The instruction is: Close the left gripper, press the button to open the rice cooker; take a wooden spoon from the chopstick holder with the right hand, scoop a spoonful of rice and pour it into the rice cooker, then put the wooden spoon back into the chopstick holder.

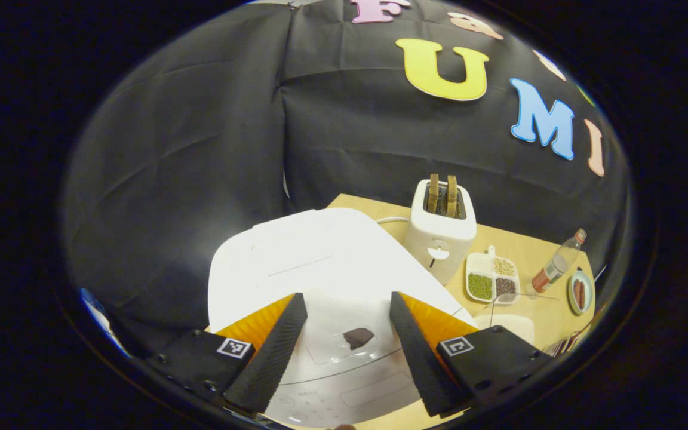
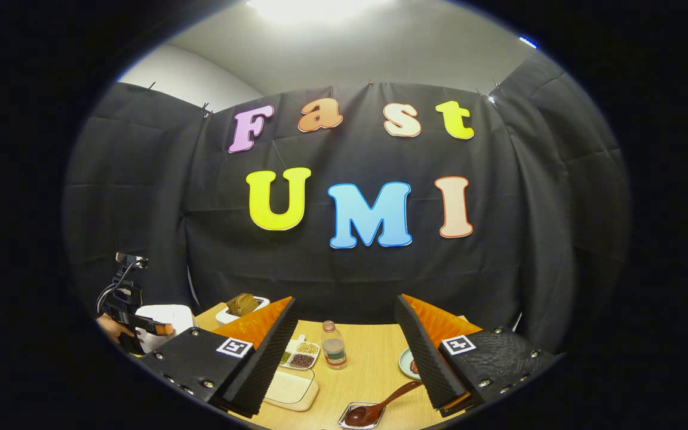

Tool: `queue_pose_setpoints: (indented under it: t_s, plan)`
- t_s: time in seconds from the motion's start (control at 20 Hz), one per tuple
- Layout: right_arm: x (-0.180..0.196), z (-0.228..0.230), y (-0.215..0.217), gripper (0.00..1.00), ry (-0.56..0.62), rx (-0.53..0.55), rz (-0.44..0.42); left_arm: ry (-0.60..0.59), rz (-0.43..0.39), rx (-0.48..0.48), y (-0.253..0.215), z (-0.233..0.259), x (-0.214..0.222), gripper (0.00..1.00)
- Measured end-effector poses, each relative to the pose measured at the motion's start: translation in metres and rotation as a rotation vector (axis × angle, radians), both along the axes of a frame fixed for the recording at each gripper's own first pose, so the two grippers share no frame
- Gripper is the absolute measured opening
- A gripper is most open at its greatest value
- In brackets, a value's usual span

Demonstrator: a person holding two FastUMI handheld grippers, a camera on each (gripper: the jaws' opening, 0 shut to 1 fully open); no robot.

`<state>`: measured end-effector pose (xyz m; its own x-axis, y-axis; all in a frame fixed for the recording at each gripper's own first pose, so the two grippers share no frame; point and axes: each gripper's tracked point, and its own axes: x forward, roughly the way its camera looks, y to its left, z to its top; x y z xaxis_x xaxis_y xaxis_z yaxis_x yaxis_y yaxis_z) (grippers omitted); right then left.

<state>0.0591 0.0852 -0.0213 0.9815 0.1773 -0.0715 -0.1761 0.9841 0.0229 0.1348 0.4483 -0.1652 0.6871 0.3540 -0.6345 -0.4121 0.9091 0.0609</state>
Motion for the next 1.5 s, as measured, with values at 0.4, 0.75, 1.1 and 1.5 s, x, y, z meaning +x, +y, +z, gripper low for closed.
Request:
queue_pose_setpoints:
  t_s: [0.4,0.75,1.1,1.5]
  plan:
    - [-0.011,0.005,-0.017,0.99,0.001,-0.003,-0.031,-0.189,-0.053,-0.034,-0.031,0.054,0.015,0.98]
    - [-0.017,0.018,-0.033,0.99,-0.024,0.018,-0.059,-0.473,-0.233,0.081,-0.143,0.194,0.021,0.97]
    - [-0.027,0.037,-0.042,0.99,-0.062,0.031,-0.067,-0.676,-0.365,0.075,-0.257,0.279,-0.005,0.97]
    - [-0.038,0.057,-0.039,0.99,-0.091,0.029,-0.09,-0.681,-0.439,0.103,-0.293,0.296,-0.019,0.96]
